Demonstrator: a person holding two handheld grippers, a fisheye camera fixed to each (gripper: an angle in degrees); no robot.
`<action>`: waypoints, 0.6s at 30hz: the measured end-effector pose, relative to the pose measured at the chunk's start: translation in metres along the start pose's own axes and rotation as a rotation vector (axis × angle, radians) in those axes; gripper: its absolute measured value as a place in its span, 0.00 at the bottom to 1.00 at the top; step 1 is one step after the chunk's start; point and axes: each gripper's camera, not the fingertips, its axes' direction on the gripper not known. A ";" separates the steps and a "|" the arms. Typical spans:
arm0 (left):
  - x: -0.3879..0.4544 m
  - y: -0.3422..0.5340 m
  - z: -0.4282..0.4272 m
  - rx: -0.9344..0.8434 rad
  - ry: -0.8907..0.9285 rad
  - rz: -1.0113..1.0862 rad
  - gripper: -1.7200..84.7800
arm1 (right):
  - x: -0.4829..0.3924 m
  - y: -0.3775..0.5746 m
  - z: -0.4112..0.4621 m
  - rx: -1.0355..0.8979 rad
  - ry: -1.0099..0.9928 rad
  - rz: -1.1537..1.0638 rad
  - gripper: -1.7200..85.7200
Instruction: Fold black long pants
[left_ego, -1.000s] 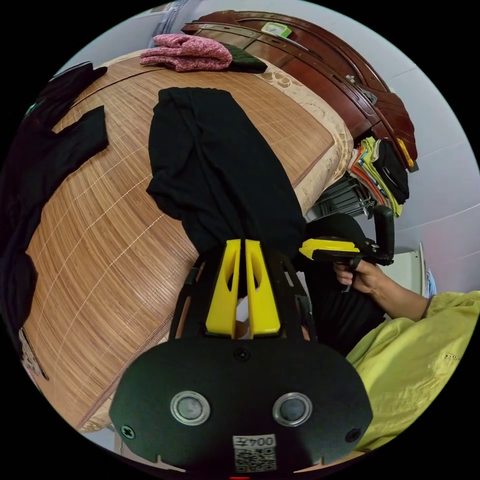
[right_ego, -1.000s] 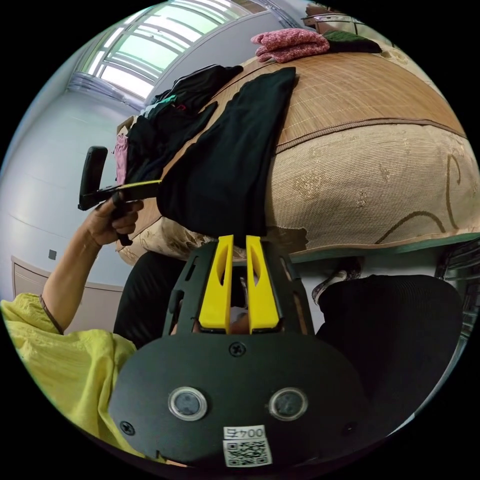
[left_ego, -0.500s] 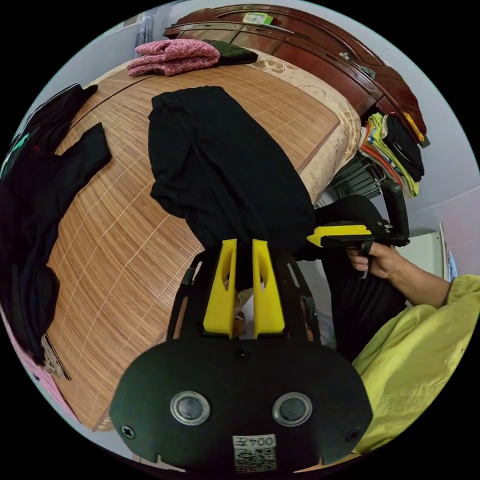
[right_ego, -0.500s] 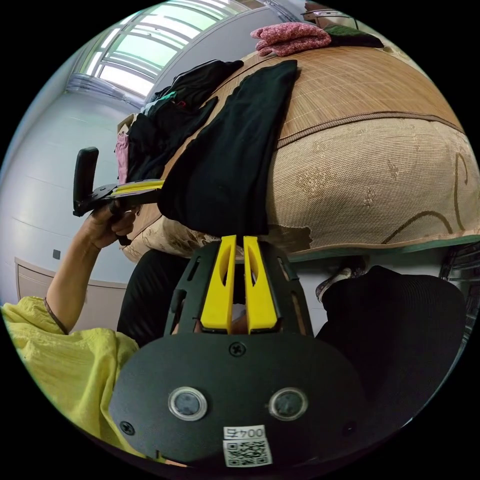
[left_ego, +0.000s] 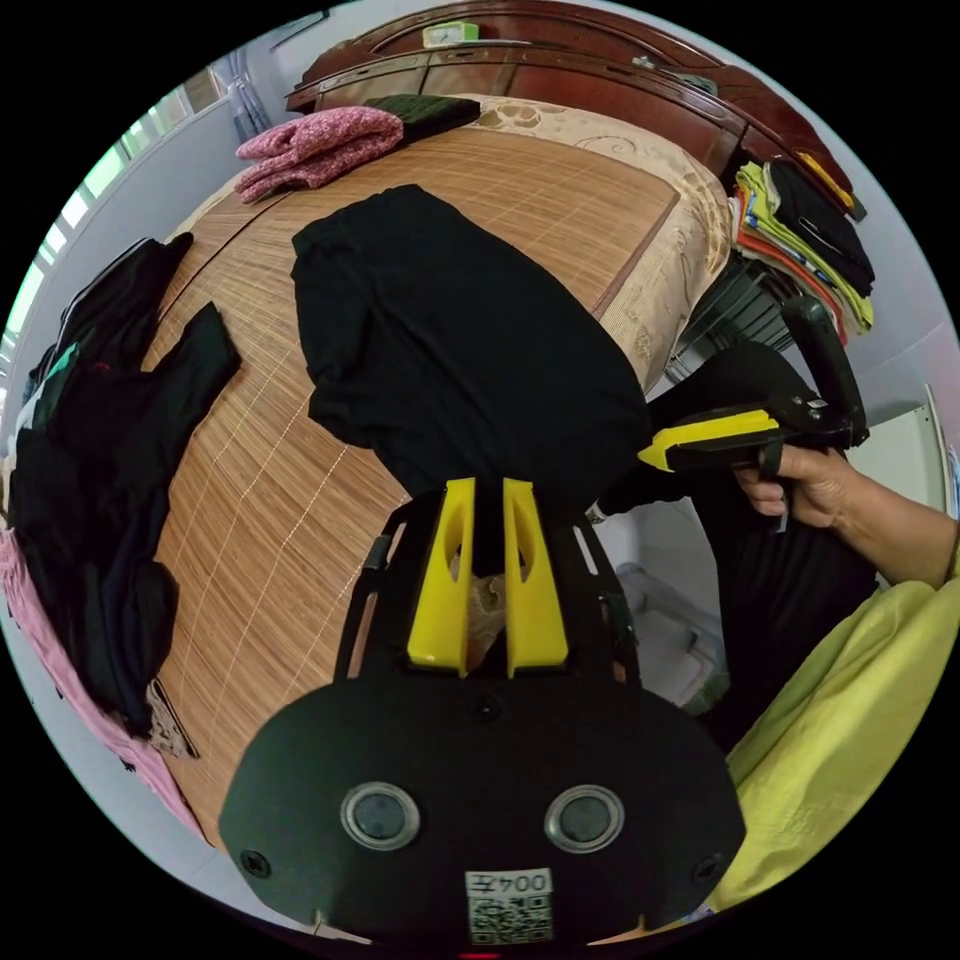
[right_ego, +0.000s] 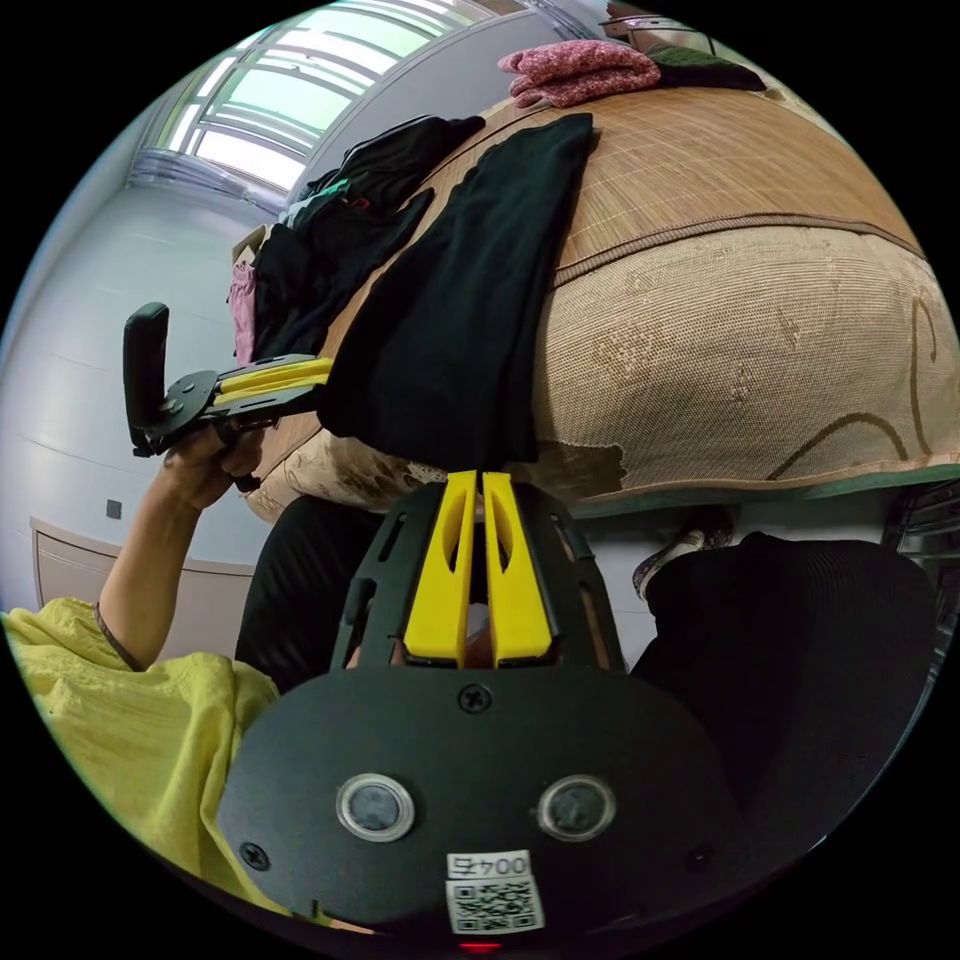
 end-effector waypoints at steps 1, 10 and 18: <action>0.002 0.001 0.001 0.001 -0.007 0.005 0.04 | 0.000 0.001 0.001 -0.002 -0.002 0.001 0.02; -0.019 0.018 0.020 0.002 0.109 -0.063 0.03 | -0.003 0.003 0.003 -0.010 0.008 0.000 0.01; -0.076 0.056 0.030 0.072 0.317 -0.172 0.03 | -0.022 0.002 -0.014 -0.010 0.083 -0.051 0.01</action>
